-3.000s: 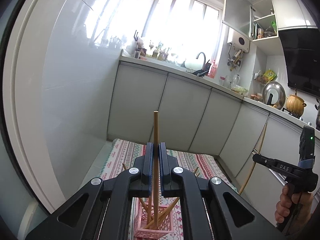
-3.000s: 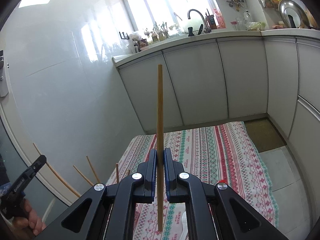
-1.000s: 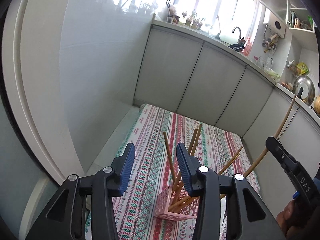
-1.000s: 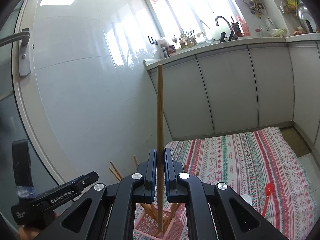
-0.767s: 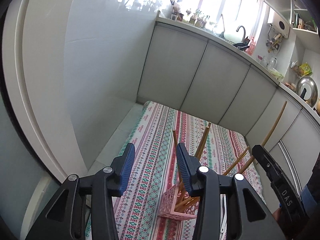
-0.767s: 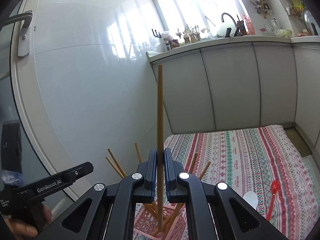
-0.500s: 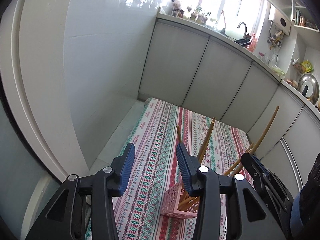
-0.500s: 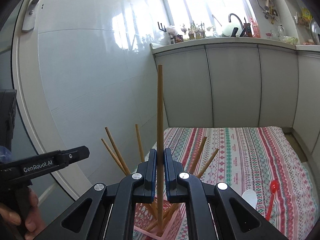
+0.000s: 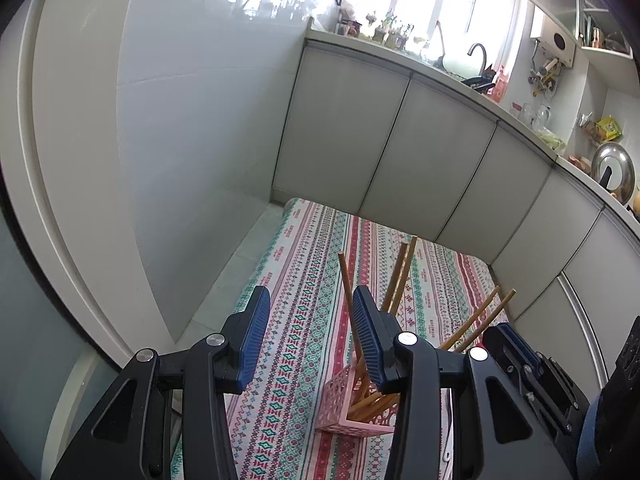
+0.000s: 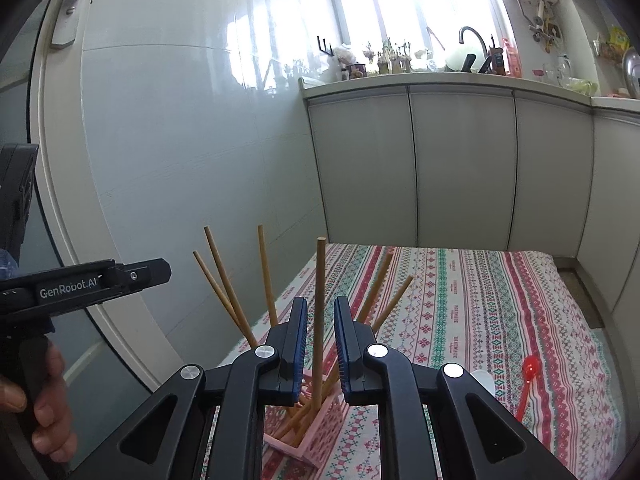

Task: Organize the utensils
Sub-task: 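Lower both chopsticks into the pink basket and open both tools, then move both tools over the white spoons and red spoon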

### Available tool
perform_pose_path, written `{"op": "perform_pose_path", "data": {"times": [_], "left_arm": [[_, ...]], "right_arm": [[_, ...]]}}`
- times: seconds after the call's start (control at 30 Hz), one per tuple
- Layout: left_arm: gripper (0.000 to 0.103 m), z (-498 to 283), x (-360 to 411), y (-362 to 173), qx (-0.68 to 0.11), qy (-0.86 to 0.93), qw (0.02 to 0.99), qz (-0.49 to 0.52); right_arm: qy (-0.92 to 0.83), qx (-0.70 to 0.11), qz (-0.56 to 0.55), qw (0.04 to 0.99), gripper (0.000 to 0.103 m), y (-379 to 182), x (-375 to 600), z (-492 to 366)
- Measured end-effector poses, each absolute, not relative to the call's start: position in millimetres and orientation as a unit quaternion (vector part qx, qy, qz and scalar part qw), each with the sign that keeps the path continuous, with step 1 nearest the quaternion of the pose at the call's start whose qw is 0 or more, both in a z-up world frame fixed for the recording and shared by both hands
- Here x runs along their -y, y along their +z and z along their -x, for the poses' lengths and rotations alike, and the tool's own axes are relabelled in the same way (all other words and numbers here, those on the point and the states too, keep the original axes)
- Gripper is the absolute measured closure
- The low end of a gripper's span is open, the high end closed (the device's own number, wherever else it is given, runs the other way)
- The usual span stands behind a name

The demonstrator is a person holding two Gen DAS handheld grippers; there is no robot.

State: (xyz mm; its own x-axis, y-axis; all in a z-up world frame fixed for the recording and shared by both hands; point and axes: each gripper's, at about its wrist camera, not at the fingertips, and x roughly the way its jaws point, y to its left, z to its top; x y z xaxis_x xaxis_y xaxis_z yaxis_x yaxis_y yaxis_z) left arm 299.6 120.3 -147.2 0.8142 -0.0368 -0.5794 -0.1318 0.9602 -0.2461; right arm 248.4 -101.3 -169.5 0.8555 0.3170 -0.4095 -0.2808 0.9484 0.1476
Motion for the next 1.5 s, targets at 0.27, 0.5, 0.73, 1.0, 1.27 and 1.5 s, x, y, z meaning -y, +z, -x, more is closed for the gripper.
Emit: {"op": "perform_pose_path", "data": {"times": [0.27,0.5,0.73,1.0,1.27,1.5], "left_arm": [[0.057,-285,-109,-132,-0.294,0.004,0.947,0.131],[0.057,-269,-87,-118,-0.289,-0.013,0.950,0.118],[0.057,-254,-48,-104,-0.281,-0.024,0.955,0.089],[0.057,-246,3,-103,-0.284,-0.029,0.957,0.052],[0.057,-235,68,-106,-0.283,-0.065,0.957,0.008],[0.057,-231,136,-129,-0.305,-0.110,0.945,-0.051]], "right_arm": [[0.127,-0.220,-0.115,0.960,0.086,-129,168,-242],[0.076,-0.226,-0.174,0.956,0.083,-110,244,-237],[0.040,-0.213,-0.211,0.953,0.058,-102,302,-220],[0.020,-0.229,-0.228,0.946,0.058,-107,339,-214],[-0.007,-0.264,-0.255,0.930,0.058,-125,379,-219],[-0.024,-0.329,-0.268,0.905,0.058,-157,399,-238]]}}
